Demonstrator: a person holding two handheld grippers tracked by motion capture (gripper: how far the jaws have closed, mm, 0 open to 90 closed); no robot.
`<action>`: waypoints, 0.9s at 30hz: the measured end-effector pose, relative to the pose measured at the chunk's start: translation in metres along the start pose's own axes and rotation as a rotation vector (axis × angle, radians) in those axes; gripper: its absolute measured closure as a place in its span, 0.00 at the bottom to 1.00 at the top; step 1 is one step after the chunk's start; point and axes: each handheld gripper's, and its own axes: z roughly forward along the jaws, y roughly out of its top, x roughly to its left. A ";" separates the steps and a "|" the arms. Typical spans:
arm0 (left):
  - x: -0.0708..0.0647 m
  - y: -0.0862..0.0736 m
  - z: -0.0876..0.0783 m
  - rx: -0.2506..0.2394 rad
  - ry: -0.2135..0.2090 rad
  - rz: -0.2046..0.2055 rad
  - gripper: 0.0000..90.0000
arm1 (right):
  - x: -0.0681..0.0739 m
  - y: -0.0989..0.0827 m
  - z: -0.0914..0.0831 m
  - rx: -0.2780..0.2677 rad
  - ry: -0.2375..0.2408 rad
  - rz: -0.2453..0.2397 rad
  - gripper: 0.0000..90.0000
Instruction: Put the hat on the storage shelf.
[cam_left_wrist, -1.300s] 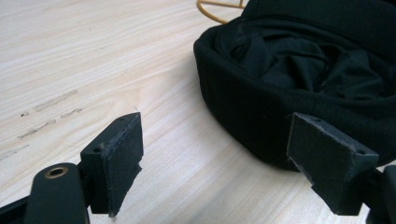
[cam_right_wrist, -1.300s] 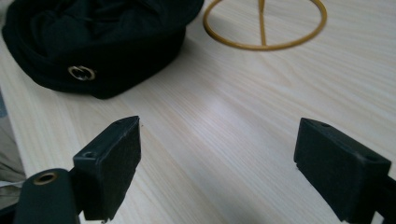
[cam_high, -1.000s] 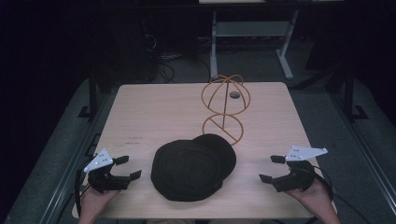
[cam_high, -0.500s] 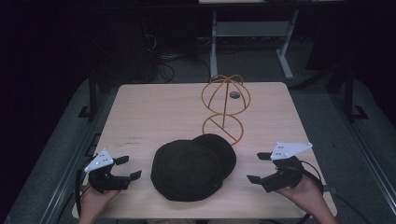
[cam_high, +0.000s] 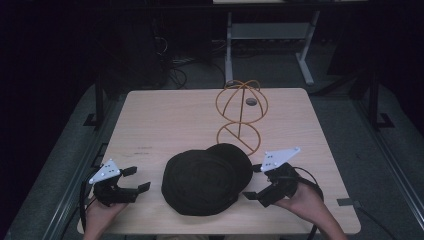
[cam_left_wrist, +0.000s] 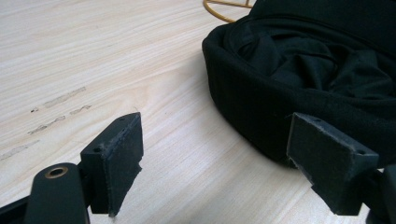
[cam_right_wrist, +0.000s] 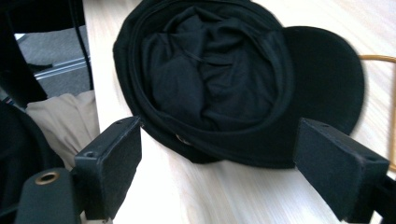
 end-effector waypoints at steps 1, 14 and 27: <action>0.000 0.000 0.000 0.000 -0.002 0.000 0.20 | 0.001 0.002 0.003 0.004 0.003 -0.006 0.17; 0.000 0.000 0.000 0.008 -0.007 0.007 0.21 | 0.012 0.022 0.032 0.039 0.056 -0.075 0.24; -0.001 0.000 -0.001 0.004 -0.005 0.006 0.21 | 0.025 0.039 0.056 0.086 0.084 -0.143 0.39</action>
